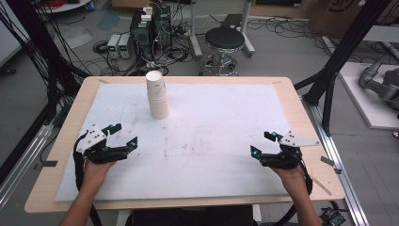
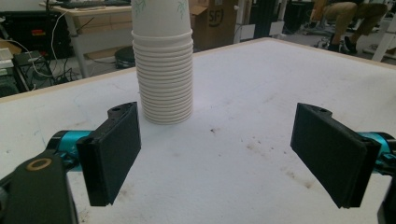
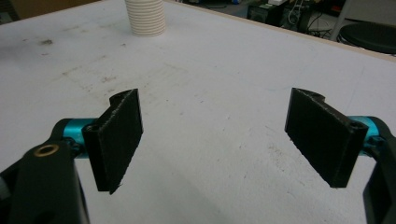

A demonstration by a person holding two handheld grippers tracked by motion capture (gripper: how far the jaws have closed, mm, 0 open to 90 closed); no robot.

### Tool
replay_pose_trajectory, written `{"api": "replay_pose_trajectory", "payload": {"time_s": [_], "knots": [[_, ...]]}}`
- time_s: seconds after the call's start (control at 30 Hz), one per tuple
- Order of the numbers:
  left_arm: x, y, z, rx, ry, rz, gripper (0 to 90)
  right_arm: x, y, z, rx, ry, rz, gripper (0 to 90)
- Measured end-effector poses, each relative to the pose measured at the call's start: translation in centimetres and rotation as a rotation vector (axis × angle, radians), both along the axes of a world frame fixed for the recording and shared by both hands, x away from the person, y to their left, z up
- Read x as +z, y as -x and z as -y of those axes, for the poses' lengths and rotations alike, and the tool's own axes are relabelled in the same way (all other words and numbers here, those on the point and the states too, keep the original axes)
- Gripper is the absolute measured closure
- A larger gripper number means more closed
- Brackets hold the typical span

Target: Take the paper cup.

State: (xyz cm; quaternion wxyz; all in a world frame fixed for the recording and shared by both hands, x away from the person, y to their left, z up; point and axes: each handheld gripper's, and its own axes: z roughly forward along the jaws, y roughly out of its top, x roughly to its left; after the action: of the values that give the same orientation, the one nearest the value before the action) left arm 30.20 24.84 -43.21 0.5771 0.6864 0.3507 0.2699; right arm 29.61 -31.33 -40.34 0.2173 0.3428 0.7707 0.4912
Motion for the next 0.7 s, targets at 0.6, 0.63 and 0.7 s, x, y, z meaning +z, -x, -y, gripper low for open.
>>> {"api": "replay_pose_trajectory", "payload": {"time_s": [0.6,0.63,0.7], "knots": [[2.4,-1.7,-0.1,-0.021,0.020,0.017,16.3,0.2,-0.1,-0.5,0.014,0.012,-0.010,19.3],[2.8,-2.2,0.0,-0.028,0.026,0.015,16.3,0.2,-0.1,-0.6,0.013,0.009,-0.011,19.3],[3.8,-3.3,0.1,-0.038,0.039,0.009,16.2,0.3,-0.2,-0.6,0.017,0.009,-0.009,19.3]]}}
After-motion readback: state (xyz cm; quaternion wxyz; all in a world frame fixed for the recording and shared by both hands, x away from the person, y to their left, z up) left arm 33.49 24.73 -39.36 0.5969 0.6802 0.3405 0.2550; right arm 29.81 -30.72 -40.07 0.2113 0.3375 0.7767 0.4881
